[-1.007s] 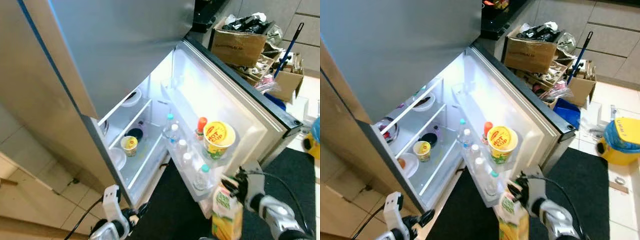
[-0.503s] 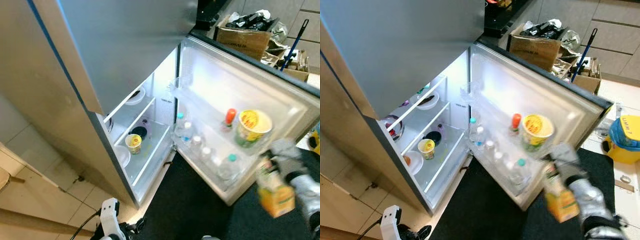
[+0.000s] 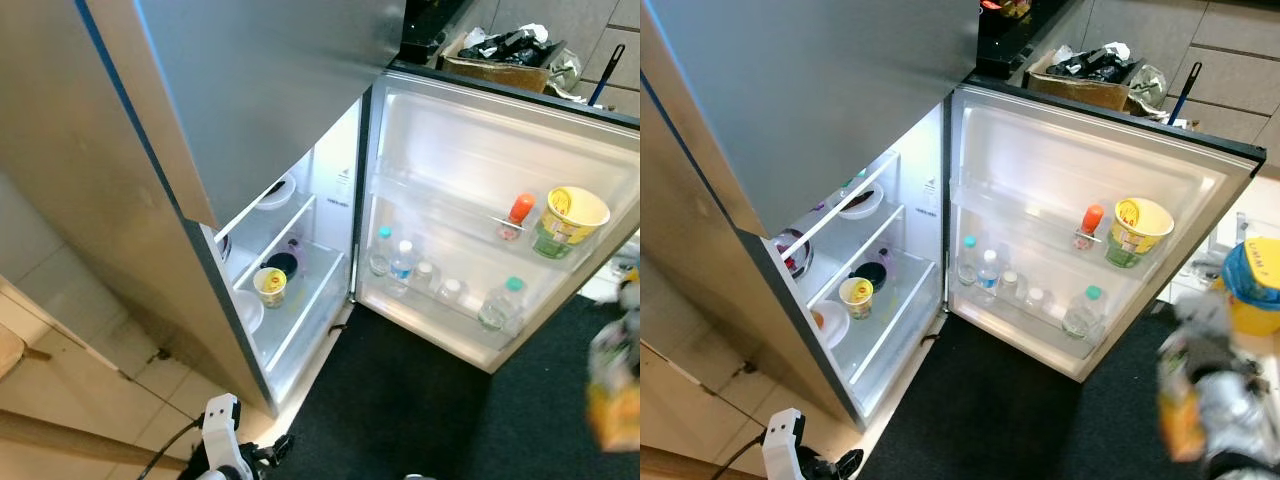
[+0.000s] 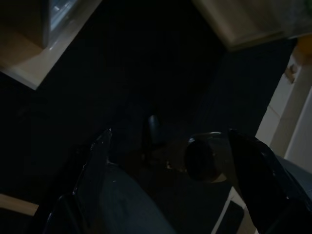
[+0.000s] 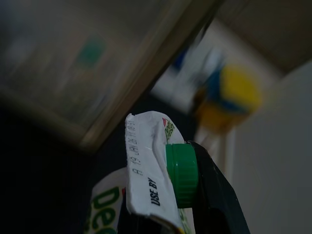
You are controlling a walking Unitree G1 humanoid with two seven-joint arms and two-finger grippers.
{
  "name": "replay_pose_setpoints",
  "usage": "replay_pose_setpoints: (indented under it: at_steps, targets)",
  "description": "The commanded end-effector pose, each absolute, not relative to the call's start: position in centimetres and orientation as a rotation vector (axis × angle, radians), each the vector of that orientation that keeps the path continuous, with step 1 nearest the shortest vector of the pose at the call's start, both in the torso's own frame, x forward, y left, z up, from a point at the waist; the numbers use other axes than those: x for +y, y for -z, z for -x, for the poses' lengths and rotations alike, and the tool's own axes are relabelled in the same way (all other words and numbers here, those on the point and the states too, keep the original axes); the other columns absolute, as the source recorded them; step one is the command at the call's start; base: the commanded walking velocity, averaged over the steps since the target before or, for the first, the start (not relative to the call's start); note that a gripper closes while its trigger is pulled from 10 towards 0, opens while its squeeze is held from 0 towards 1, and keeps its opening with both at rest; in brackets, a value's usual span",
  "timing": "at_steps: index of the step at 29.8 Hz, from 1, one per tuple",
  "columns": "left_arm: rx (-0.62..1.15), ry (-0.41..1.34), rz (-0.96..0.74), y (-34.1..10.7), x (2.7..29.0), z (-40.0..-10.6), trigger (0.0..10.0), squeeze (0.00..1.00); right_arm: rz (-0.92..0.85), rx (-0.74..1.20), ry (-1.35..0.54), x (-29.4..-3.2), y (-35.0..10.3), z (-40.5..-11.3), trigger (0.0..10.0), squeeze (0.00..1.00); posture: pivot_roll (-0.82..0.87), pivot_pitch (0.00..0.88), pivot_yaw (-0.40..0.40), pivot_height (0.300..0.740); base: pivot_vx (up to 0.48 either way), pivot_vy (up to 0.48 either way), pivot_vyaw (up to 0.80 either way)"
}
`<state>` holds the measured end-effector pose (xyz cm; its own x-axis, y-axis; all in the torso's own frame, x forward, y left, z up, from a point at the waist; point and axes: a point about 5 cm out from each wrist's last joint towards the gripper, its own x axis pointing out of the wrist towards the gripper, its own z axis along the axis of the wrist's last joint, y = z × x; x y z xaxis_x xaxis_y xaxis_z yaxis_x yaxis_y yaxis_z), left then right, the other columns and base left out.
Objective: Restocking fridge
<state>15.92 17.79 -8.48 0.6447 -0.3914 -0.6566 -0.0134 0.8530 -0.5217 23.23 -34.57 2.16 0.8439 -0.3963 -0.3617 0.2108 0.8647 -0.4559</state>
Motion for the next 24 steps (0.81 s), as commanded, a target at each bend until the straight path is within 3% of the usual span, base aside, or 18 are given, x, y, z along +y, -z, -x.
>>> replay_pose_setpoints:
  at_steps: [1,3,4,8,11,24]
  targets:
    - [0.873,0.223,0.493,8.7,17.9,-15.4,10.0,0.0,0.38,0.518,0.334,-34.4,-1.2,-22.4,10.0,0.0,-0.05,0.027,0.002,0.74,0.0,0.0,0.0]
    - [0.876,0.221,0.476,8.8,17.9,-15.4,10.0,0.0,0.287,0.558,0.312,-33.6,0.1,-21.7,10.0,0.0,-0.05,0.027,0.002,0.74,0.0,0.0,0.0]
    - [0.883,0.216,0.452,8.8,18.1,-15.3,10.0,0.0,0.15,0.619,0.283,-32.1,2.0,-20.5,10.0,0.0,-0.05,0.027,0.002,0.74,0.0,0.0,0.0]
    - [0.894,0.203,0.434,8.9,18.3,-15.0,10.0,0.0,0.056,0.708,0.22,-29.7,4.4,-18.8,10.0,0.0,-0.05,0.023,-0.001,0.74,0.0,0.0,0.0]
    - [0.9,0.2,0.425,9.0,18.3,-14.9,10.0,0.0,0.034,0.751,0.178,-28.7,5.3,-18.0,10.0,0.0,-0.05,0.022,-0.004,0.74,0.0,0.0,0.0]
    - [0.942,0.169,0.397,9.6,17.7,-14.0,10.0,0.0,0.054,0.844,0.099,-27.5,6.5,-16.5,10.0,0.0,-0.07,0.015,-0.008,0.74,0.0,0.0,0.78]
